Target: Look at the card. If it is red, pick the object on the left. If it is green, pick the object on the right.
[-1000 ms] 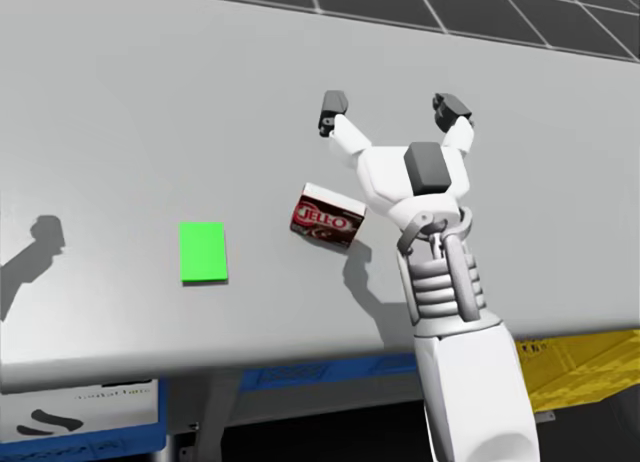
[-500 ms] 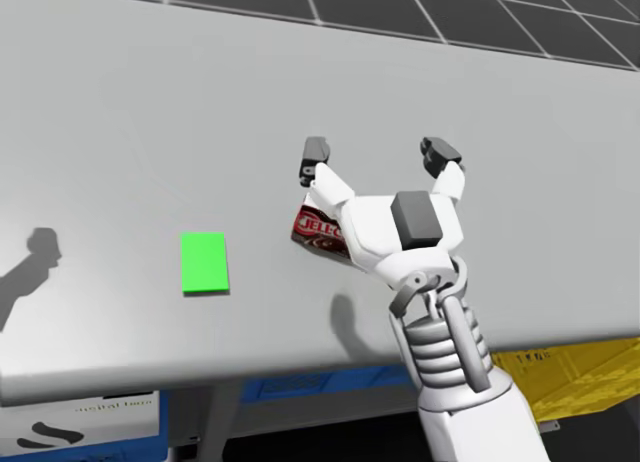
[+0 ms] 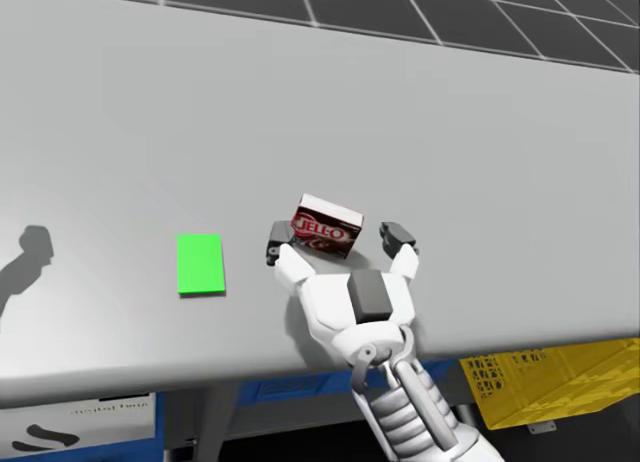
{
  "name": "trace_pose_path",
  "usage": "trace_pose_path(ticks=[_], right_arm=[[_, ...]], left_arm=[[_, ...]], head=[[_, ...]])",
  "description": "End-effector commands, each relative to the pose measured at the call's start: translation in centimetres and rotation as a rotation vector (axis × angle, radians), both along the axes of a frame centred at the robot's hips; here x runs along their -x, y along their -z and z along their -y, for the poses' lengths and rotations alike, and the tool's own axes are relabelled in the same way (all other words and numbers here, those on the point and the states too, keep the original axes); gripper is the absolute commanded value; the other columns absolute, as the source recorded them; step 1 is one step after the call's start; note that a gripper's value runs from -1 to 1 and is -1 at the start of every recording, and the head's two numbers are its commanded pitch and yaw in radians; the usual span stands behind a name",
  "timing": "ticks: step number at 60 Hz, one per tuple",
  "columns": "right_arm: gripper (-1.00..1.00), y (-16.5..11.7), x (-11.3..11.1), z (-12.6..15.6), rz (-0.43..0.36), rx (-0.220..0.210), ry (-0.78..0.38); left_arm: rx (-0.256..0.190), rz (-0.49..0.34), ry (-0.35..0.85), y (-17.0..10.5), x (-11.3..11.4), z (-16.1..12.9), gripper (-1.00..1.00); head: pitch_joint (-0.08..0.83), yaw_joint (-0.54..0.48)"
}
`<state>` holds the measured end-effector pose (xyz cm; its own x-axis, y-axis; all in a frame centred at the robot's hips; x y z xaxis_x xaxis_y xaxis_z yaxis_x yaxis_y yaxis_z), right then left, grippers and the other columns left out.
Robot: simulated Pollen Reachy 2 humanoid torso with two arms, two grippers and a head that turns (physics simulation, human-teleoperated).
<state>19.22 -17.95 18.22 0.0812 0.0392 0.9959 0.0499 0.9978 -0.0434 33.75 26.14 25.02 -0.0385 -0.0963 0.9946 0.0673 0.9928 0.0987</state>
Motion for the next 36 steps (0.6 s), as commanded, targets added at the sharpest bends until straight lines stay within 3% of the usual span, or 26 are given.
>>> trace_pose_path(ticks=[1, 9, 18, 32, 36], right_arm=[[-1.00, 1.7, -0.5, -2.7, -0.050, -0.151, 0.061], [-1.00, 2.5, -2.0, -3.2, -0.081, -0.186, 0.116], [-1.00, 3.0, -3.5, -3.7, -0.080, -0.175, 0.180], [-1.00, 2.9, -5.8, -4.8, -0.130, -0.219, 0.167], [-1.00, 3.0, -6.5, -4.8, -0.129, -0.202, 0.179]], left_arm=[[-0.002, 0.001, 0.001, 0.0, -0.1, 0.0, -1.00], [-0.002, 0.001, 0.003, 0.1, -0.2, 0.0, -1.00], [0.003, 0.005, 0.005, -0.1, -0.3, -0.2, -1.00], [0.008, 0.008, 0.006, -0.2, -0.4, -0.3, -1.00], [0.005, 0.006, 0.009, -0.1, -0.4, -0.2, -1.00]], head=[[0.709, -0.33], [0.707, -0.33], [0.703, -0.34], [0.700, -0.34], [0.700, -0.34]])
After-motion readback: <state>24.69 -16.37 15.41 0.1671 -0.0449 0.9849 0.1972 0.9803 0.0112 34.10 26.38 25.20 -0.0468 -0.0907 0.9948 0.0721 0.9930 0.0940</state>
